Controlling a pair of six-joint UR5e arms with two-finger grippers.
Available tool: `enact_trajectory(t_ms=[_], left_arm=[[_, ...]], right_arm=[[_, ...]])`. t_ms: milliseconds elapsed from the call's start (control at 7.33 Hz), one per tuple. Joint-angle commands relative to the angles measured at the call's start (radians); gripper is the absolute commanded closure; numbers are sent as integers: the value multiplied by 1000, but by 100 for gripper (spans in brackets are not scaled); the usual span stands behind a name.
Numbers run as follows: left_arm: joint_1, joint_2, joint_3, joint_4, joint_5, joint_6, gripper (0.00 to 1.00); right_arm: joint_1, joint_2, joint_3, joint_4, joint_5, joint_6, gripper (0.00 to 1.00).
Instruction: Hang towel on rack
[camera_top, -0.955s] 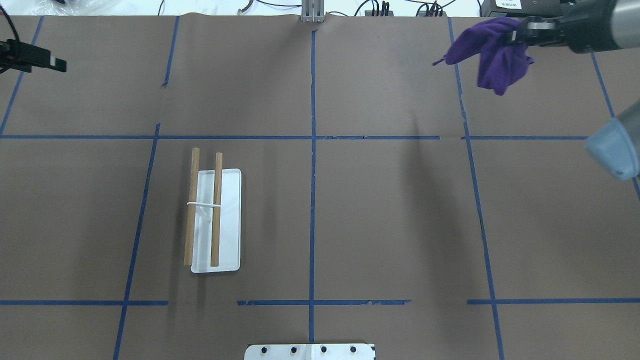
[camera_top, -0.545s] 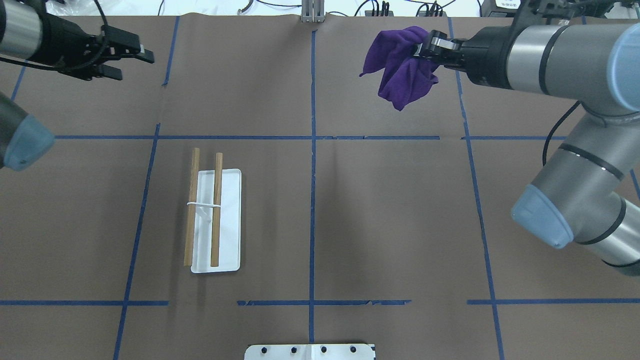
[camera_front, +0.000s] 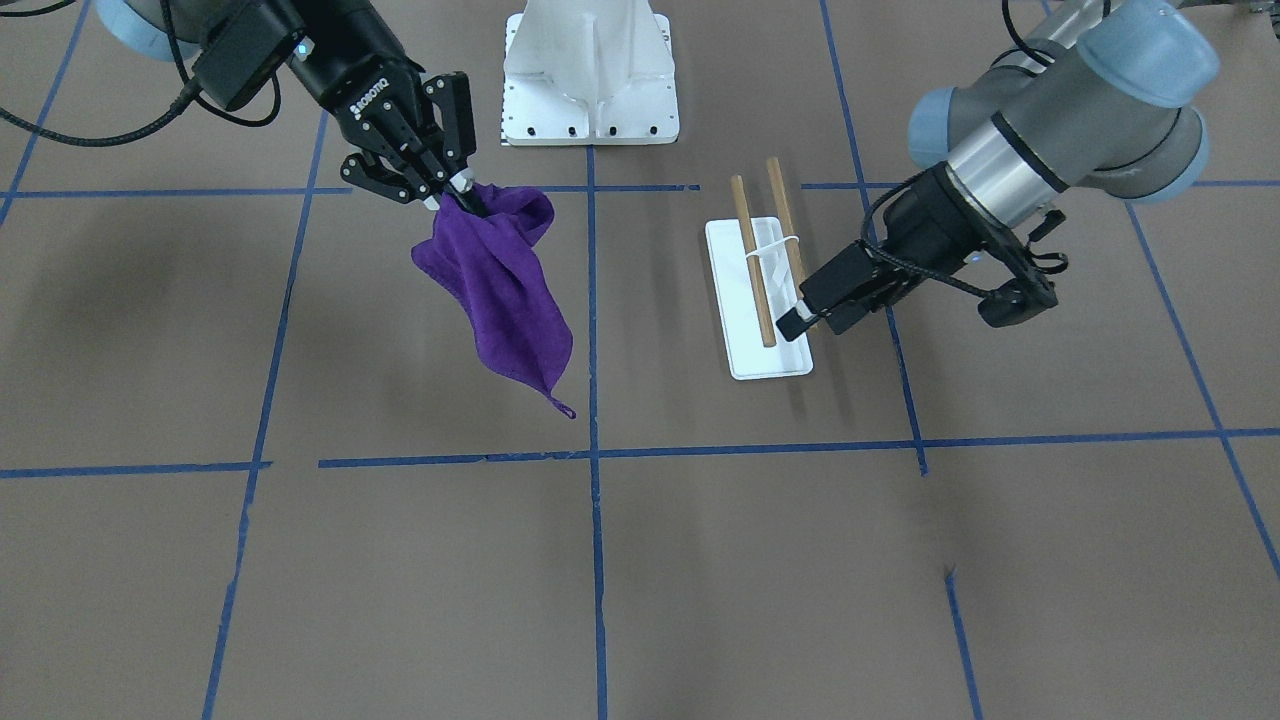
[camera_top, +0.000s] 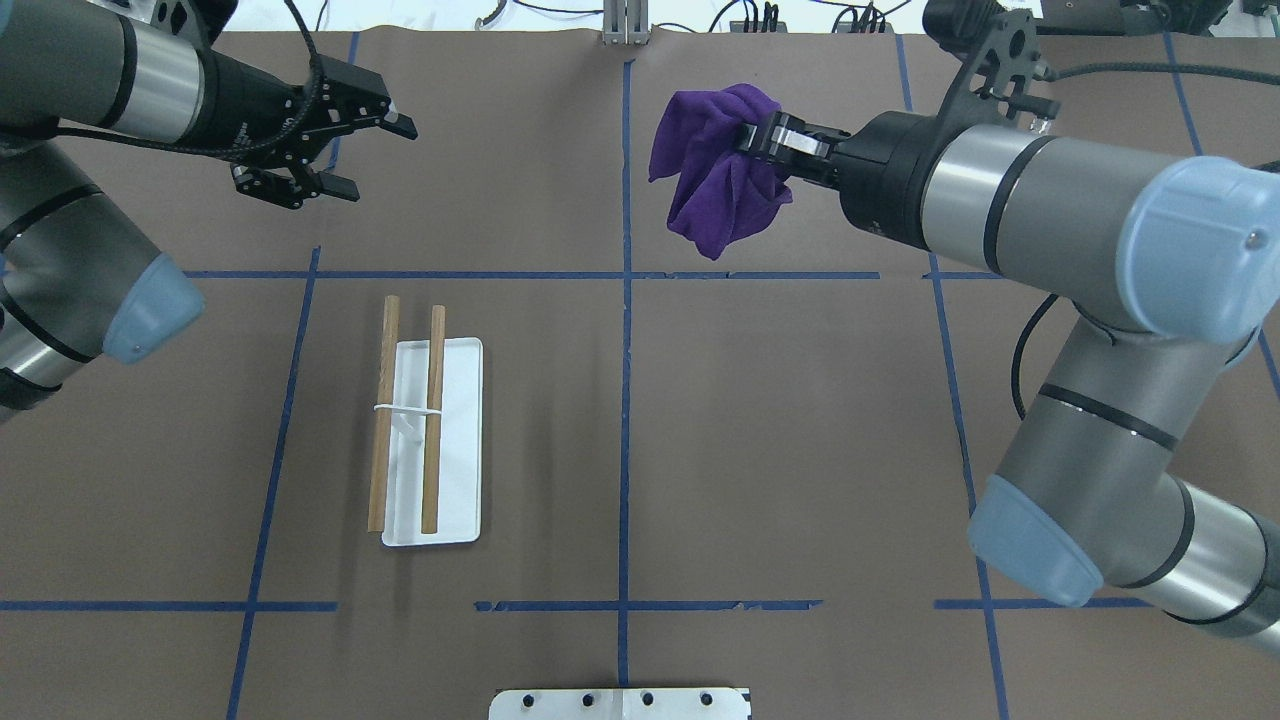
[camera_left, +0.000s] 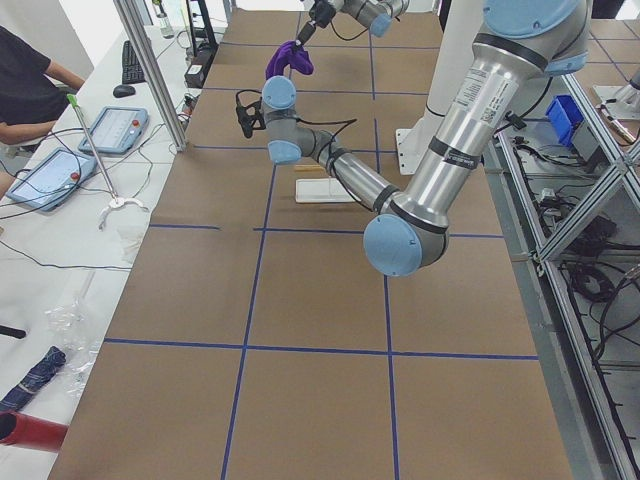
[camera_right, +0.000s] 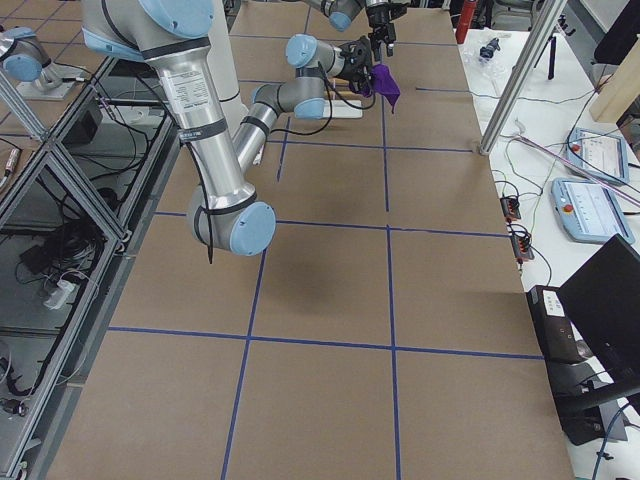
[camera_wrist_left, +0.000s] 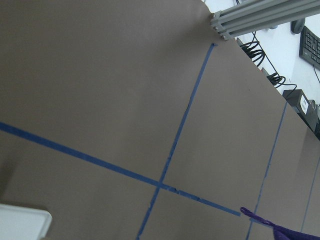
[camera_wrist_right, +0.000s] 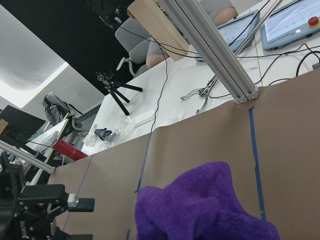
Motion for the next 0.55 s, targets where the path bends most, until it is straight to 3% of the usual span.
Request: enact_trajectory(t_ms=[0,409], left_arm=[[42,-60,2,2,1,-189,0],[58,-113,8,8,10,-370,0]], right_arm=[[-136,5,34,1,-174,-13,100],[-181,40,34,4,-284,-40,100]])
